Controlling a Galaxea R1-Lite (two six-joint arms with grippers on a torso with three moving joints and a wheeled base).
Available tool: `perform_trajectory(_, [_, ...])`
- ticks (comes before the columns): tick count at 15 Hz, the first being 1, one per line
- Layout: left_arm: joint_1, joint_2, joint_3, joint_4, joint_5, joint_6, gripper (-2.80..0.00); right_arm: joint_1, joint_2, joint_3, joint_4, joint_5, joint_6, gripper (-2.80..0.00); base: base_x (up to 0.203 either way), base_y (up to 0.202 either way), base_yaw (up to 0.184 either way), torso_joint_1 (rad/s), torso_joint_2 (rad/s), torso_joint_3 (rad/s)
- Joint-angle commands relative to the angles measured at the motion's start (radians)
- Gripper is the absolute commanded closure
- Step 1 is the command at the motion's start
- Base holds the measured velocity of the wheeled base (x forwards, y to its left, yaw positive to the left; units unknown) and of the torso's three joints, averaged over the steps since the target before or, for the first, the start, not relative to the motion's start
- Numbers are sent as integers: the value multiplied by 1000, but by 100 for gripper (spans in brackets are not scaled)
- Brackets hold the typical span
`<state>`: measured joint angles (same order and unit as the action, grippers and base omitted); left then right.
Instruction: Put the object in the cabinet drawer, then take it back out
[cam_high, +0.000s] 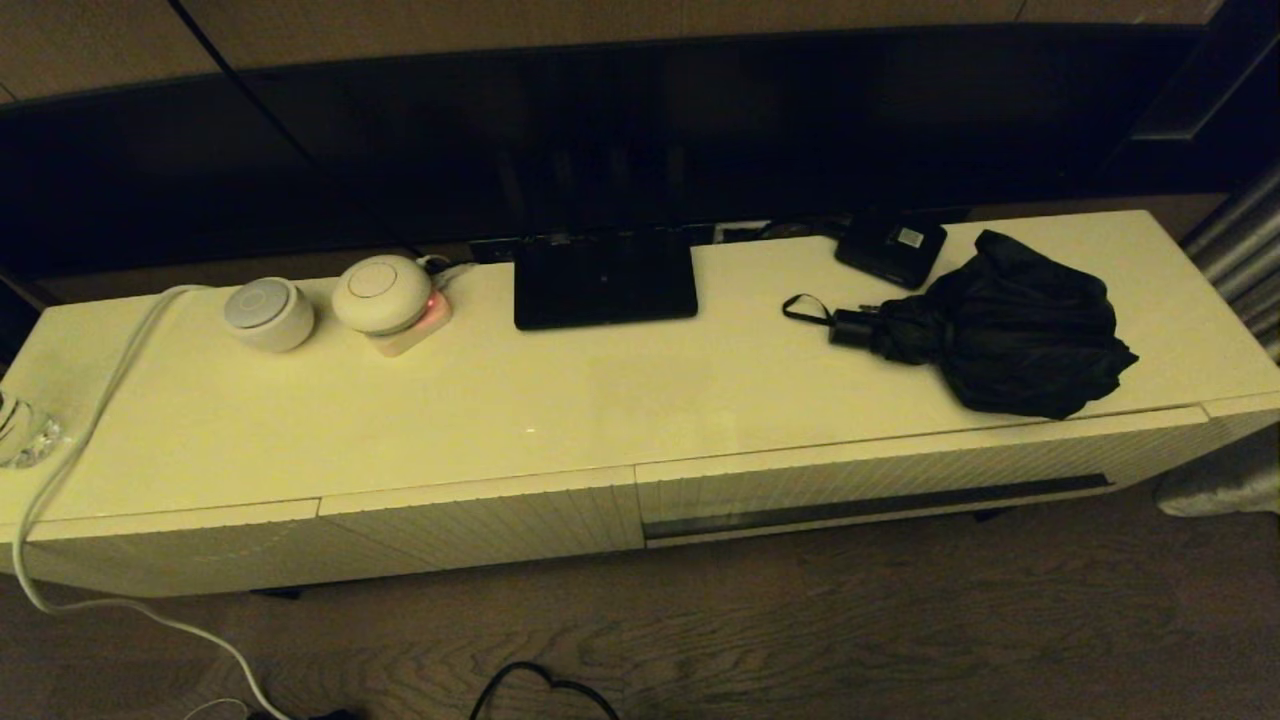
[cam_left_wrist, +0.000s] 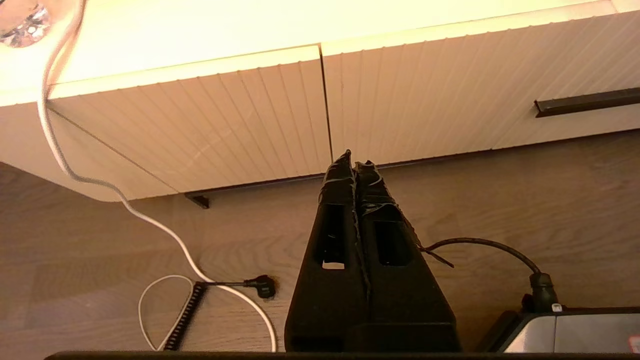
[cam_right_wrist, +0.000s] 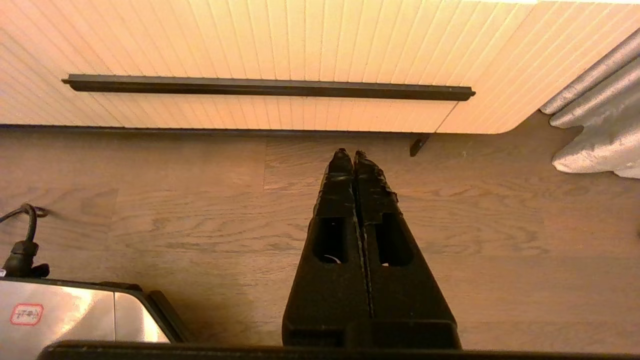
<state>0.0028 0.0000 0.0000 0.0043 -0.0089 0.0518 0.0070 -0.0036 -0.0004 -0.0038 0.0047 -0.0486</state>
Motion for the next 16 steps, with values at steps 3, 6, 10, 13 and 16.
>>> perform_trajectory(3, [0,0,3,0,0,0,0,0,2,0,1,-2,39,0,0,0,0,0,0,0])
perform_trajectory(6, [0,0,3,0,0,0,0,0,1,1,2,-2,39,0,0,0,0,0,0,0])
perform_trajectory(10, [0,0,3,0,0,0,0,1,2,2,4,-2,38,0,0,0,0,0,0,0])
perform_trajectory(13, [0,0,3,0,0,0,0,1,2,0,2,-2,42,0,0,0,0,0,0,0])
perform_trajectory(16, [0,0,3,0,0,0,0,0,2,2,1,-2,42,0,0,0,0,0,0,0])
